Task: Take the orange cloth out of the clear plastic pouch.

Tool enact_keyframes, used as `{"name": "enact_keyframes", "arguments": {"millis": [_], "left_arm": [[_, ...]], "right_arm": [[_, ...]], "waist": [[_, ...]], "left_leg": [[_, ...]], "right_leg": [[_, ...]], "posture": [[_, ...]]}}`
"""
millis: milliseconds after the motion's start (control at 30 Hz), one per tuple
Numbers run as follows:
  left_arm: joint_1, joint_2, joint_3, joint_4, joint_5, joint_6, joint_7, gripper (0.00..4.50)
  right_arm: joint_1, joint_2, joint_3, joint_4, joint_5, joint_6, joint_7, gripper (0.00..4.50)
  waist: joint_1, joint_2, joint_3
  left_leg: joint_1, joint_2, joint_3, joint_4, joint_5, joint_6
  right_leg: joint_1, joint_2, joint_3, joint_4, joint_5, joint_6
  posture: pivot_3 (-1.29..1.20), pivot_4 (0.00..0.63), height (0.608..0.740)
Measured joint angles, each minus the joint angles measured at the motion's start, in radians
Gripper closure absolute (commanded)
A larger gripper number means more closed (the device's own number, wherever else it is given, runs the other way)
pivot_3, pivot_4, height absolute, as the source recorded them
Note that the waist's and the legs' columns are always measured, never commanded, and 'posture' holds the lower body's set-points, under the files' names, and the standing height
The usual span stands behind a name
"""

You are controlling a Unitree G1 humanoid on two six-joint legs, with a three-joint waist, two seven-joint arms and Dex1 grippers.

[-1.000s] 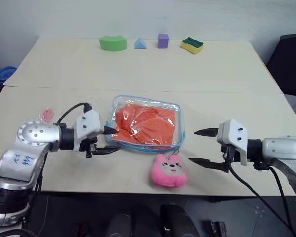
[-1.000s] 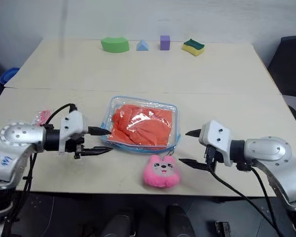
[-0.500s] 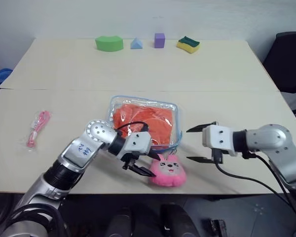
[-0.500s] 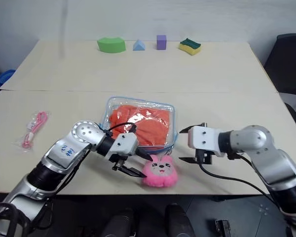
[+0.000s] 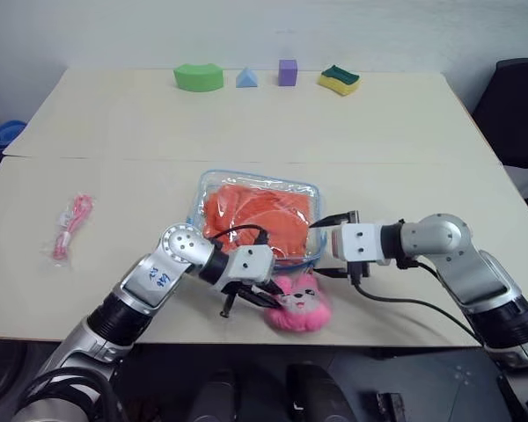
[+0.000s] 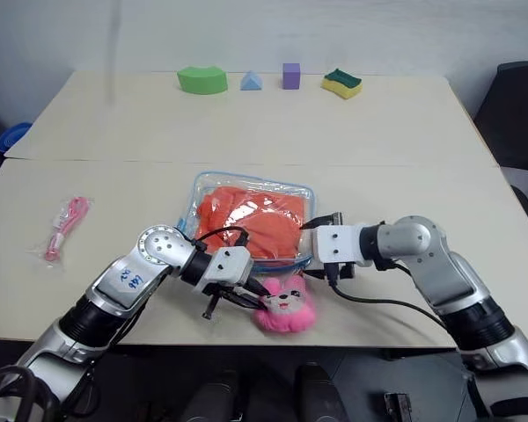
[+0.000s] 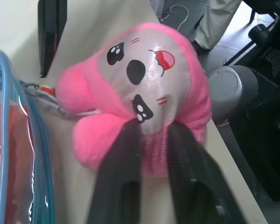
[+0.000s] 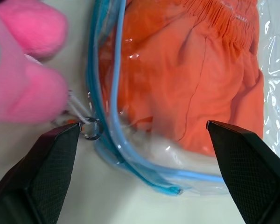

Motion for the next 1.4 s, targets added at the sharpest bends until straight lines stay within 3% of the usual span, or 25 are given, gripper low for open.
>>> {"name": "enact_keyframes", "arguments": {"millis": [33, 367, 433, 800, 967, 1200, 1400], "left_arm": [[0.002, 0.003, 0.003, -0.002, 0.000, 0.001, 0.003, 4.50], [0.042, 0.041, 0.030, -0.040, 0.020, 0.013, 0.064, 4.50], [0.048, 0.041, 0.033, -0.042, 0.020, 0.013, 0.075, 4.50], [0.074, 0.048, 0.051, -0.050, 0.020, 0.014, 0.132, 4.50], [0.107, 0.073, 0.089, -0.058, 0.020, 0.010, 0.150, 4.50], [0.114, 0.054, 0.096, -0.074, 0.020, 0.034, 0.179, 4.50], [0.111, 0.051, 0.096, -0.074, 0.021, 0.039, 0.181, 4.50]], "right_arm": [[-0.003, 0.007, 0.002, 0.012, -0.002, -0.012, 0.001, 0.56], [-0.034, 0.030, 0.013, 0.122, -0.004, -0.145, 0.064, 4.02], [-0.039, 0.031, 0.013, 0.135, -0.004, -0.160, 0.070, 4.46], [-0.054, 0.035, 0.013, 0.179, -0.015, -0.201, 0.091, 4.46], [-0.077, 0.064, 0.004, 0.184, 0.066, -0.080, 0.113, 4.46], [-0.069, 0.064, 0.003, 0.182, 0.065, -0.031, 0.126, 2.59], [-0.065, 0.044, 0.003, 0.185, 0.015, -0.081, 0.124, 2.59]], "waist": [[0.000, 0.000, 0.000], [-0.002, 0.000, 0.000], [-0.002, 0.000, 0.000], [-0.001, 0.000, 0.000], [-0.006, 0.000, 0.000], [-0.001, 0.000, 0.000], [-0.001, 0.000, 0.000]], "left_leg": [[0.000, 0.000, 0.000, 0.000, 0.000, 0.000], [0.000, 0.000, 0.000, 0.001, 0.000, 0.000], [0.000, 0.000, 0.000, 0.001, 0.000, 0.000], [0.000, 0.000, 0.000, 0.002, 0.000, 0.000], [0.000, 0.000, 0.000, 0.002, 0.000, 0.000], [0.000, 0.000, 0.000, 0.002, 0.000, 0.000], [0.000, 0.000, 0.000, 0.003, 0.000, 0.000]], "right_leg": [[0.000, 0.000, 0.000, 0.000, 0.000, 0.000], [0.000, 0.000, 0.000, 0.002, 0.000, 0.000], [0.000, 0.000, 0.000, 0.002, 0.000, 0.000], [0.000, 0.000, 0.000, 0.002, 0.000, 0.000], [0.000, 0.000, 0.000, 0.003, 0.000, 0.000], [0.000, 0.000, 0.000, 0.003, 0.000, 0.000], [0.000, 0.000, 0.000, 0.003, 0.000, 0.000]], "posture": [[0.00, 0.150, 0.740], [0.00, 0.150, 0.740], [0.00, 0.150, 0.740], [0.00, 0.150, 0.740], [0.00, 0.150, 0.740], [0.00, 0.150, 0.740], [0.00, 0.150, 0.740]]}}
